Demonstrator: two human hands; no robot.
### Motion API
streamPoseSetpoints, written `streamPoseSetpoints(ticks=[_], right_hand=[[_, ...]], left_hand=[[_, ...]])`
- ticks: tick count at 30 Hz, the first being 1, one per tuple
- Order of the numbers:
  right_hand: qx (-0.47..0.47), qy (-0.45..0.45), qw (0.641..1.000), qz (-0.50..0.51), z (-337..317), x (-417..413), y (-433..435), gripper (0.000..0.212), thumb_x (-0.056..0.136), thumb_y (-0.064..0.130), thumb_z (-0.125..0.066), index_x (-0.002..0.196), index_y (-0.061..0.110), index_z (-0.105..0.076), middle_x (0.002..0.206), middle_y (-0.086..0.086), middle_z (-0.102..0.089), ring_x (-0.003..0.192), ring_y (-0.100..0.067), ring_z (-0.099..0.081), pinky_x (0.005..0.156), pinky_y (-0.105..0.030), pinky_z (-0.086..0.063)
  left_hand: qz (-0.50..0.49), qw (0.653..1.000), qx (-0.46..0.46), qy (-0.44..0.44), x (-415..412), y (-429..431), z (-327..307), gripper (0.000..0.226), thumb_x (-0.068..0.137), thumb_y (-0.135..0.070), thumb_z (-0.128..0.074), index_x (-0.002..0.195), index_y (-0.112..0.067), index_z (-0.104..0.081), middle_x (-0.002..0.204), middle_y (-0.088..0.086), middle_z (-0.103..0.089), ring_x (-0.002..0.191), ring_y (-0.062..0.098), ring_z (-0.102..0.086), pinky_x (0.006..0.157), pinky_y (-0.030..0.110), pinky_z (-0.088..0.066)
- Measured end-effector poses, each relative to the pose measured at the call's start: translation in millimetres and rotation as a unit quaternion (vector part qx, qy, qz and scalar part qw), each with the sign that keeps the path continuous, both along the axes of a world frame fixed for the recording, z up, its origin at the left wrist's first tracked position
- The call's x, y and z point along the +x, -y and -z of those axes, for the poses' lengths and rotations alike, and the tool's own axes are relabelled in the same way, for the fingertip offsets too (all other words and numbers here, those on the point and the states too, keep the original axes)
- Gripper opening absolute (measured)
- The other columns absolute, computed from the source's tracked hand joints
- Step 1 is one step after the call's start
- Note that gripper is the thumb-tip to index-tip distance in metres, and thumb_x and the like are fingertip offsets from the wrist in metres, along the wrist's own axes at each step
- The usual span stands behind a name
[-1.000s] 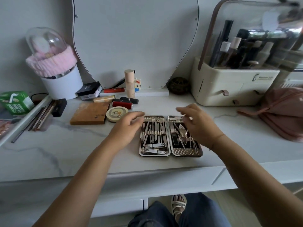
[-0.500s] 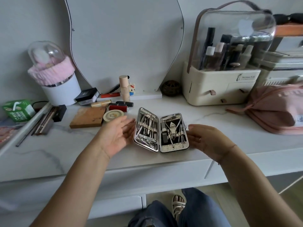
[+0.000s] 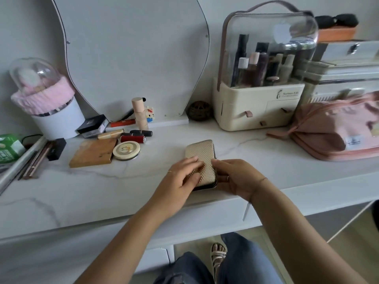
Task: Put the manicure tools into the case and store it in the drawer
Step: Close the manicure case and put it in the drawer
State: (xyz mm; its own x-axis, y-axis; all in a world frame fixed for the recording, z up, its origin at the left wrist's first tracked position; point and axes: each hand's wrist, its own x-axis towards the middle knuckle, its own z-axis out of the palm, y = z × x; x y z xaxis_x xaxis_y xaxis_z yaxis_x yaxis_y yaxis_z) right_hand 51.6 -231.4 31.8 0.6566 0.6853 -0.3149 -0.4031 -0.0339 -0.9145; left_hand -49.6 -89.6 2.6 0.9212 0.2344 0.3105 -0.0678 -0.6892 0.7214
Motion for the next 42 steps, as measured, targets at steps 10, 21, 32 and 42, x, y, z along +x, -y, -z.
streamPoseSetpoints(ticks=[10,21,32,42], right_hand=[[-0.019,0.004,1.0,0.023,5,4,-8,0.018,0.092,0.009,-0.053,0.083,-0.005,-0.062,0.064,-0.009,-0.07,0.054,-0.016,-0.068,0.049,-0.023,-0.053],[-0.148,0.212,0.963,0.069,5,1,0,0.028,0.087,0.023,-0.062,0.084,-0.004,-0.068,0.063,-0.01,-0.065,0.051,-0.02,-0.062,0.055,-0.032,-0.056],[-0.036,0.3,0.9,0.315,45,-27,99,0.014,0.09,0.015,-0.057,0.096,0.012,-0.069,0.081,-0.003,-0.068,0.066,-0.012,-0.064,0.062,-0.024,-0.056],[0.088,-0.071,0.916,0.385,148,26,163,0.004,0.092,0.015,-0.051,0.09,0.014,-0.055,0.084,-0.003,-0.053,0.078,-0.017,-0.055,0.077,-0.029,-0.047]], left_hand=[[0.019,1.0,0.025,0.0,-1,-2,2,0.036,0.094,-0.024,-0.05,0.13,-0.025,-0.053,0.138,-0.021,-0.038,0.134,-0.003,-0.028,0.104,0.0,-0.013],[0.017,0.999,0.049,0.002,1,-2,7,0.036,0.095,-0.027,-0.048,0.131,-0.025,-0.052,0.141,-0.016,-0.039,0.137,0.002,-0.026,0.106,0.004,-0.011],[-0.048,0.96,0.267,0.063,0,48,13,0.049,0.093,-0.04,-0.034,0.129,-0.014,-0.055,0.139,0.002,-0.05,0.135,0.022,-0.037,0.112,0.044,-0.024],[0.01,0.922,0.381,0.065,51,138,44,0.047,0.092,-0.037,-0.04,0.128,-0.012,-0.055,0.134,0.005,-0.055,0.125,0.024,-0.051,0.106,0.039,-0.027]])
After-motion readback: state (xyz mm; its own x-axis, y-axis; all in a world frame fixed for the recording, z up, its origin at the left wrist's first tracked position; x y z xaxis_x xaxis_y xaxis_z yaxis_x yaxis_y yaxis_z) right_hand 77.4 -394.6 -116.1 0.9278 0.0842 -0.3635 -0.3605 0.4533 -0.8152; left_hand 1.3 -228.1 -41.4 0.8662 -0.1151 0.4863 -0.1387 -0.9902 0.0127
